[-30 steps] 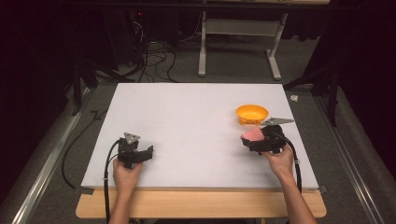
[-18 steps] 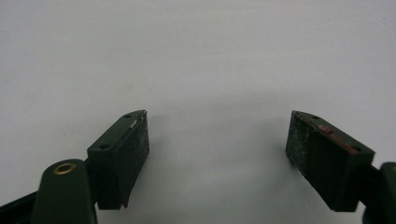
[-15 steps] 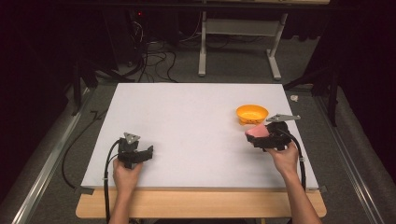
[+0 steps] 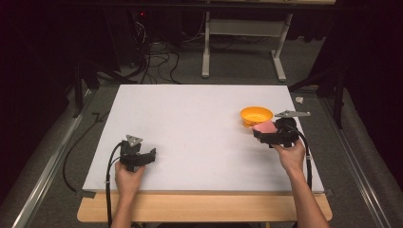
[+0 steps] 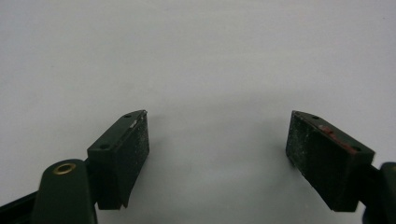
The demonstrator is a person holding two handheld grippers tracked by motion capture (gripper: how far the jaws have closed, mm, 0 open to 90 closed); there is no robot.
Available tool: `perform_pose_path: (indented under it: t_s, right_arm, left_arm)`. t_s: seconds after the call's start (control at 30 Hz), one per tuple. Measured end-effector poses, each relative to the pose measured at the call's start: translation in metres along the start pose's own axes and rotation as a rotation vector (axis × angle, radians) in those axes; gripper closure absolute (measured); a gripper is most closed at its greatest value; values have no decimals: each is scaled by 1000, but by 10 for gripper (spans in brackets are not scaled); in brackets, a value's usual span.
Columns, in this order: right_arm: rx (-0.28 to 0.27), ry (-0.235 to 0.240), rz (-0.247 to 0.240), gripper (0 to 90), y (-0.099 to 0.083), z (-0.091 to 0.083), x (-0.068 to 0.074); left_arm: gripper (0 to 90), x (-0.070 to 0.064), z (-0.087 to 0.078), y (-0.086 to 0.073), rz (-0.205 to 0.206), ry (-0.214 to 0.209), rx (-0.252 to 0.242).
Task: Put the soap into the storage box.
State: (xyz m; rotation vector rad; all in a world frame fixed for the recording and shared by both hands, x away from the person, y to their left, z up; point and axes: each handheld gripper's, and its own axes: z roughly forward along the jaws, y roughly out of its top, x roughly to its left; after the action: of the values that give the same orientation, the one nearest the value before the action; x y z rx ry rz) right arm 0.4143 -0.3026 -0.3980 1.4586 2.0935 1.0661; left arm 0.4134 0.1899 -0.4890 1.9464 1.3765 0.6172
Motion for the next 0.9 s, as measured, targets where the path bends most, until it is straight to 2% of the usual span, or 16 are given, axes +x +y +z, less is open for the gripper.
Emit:
perform_pose_path:
  t_s: [0.57, 0.9]
  right_arm:
    - [-24, -21, 37, 137, 24, 5, -5]
    - [-7, -37, 56, 137, 35, 12, -9]
  left_arm:
    - [216, 0, 0, 0, 1, 0, 0]
    - [217, 0, 0, 0, 0, 0, 0]
